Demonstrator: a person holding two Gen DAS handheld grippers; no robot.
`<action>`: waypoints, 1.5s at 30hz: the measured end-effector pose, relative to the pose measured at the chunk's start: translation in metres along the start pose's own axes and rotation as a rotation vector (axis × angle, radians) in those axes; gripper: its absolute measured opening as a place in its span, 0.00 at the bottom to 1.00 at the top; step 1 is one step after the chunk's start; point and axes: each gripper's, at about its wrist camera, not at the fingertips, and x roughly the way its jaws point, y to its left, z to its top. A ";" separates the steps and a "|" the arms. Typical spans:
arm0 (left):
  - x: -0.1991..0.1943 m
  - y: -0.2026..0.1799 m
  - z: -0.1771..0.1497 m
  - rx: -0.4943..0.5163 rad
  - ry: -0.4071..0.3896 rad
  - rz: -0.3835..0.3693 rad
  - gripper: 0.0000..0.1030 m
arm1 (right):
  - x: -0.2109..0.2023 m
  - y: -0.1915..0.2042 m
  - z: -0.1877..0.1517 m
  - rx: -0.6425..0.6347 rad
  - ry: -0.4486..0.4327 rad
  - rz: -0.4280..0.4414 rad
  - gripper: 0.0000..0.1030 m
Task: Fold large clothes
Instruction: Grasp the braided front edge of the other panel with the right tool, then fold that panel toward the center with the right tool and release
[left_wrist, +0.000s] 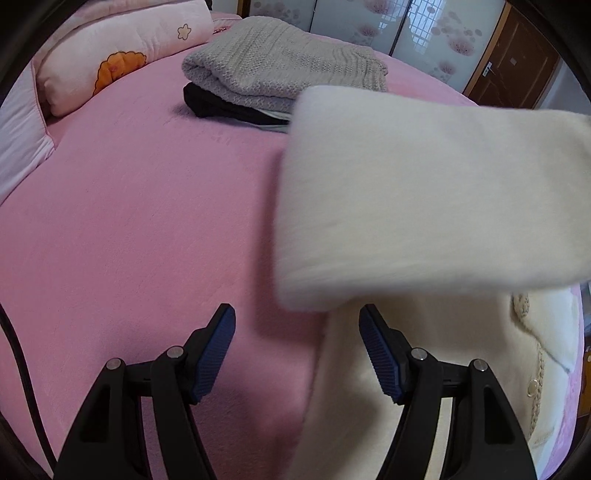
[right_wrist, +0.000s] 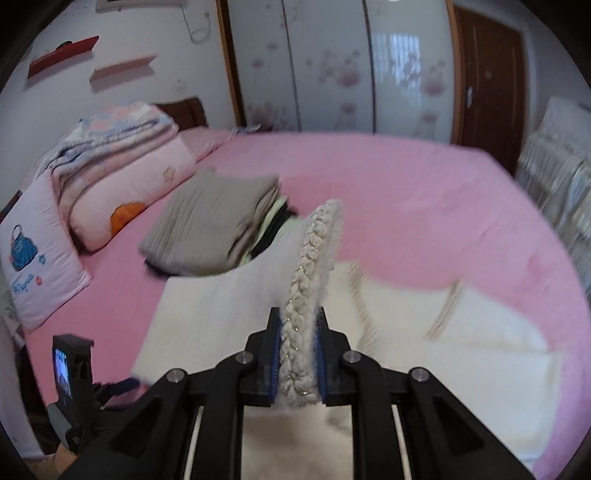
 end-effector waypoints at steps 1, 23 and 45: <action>0.000 -0.005 0.002 0.007 -0.002 0.004 0.63 | -0.004 -0.008 0.005 0.000 -0.013 -0.024 0.15; 0.021 -0.044 0.012 0.158 0.074 0.013 0.41 | 0.067 -0.180 -0.154 0.424 0.374 -0.130 0.21; 0.028 -0.052 0.117 0.160 0.026 -0.108 0.73 | 0.094 -0.215 -0.106 0.475 0.380 -0.087 0.38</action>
